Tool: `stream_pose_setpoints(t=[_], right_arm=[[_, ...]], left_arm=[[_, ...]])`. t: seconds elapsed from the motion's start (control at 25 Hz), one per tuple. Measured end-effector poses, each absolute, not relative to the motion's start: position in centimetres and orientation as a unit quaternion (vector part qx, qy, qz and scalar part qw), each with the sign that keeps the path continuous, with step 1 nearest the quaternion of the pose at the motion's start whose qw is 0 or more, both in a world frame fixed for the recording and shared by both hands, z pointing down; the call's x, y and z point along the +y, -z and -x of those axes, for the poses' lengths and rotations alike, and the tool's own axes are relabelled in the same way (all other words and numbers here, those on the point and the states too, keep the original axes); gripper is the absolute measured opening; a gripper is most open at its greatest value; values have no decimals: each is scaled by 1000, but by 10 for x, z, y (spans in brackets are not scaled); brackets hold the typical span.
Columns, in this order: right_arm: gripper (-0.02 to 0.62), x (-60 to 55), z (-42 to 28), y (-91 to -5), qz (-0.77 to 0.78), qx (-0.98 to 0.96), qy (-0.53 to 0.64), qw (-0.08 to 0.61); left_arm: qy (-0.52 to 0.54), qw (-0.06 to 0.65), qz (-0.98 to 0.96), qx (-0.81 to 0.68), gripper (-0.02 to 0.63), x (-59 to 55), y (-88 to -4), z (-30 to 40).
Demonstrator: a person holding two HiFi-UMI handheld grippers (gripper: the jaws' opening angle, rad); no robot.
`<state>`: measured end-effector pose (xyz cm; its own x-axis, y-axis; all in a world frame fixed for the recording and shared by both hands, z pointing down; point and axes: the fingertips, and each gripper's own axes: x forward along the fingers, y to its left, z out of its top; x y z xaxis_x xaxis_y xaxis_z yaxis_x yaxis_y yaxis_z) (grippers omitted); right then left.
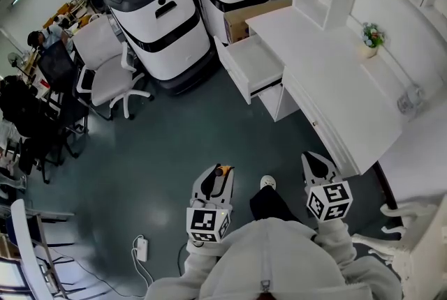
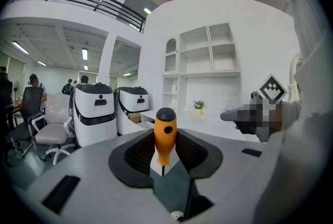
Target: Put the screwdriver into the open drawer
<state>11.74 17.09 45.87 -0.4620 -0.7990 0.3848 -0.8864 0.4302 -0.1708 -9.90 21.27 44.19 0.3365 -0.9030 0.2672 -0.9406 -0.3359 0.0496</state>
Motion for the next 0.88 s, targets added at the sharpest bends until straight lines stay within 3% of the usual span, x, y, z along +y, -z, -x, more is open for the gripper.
stream_pose_setpoints(t=[0.88], right_arm=[[34, -10, -129, -454, -476, -855, -165, 121]], left_arm=[[-89, 83, -801, -587, 133, 43, -431, 80]])
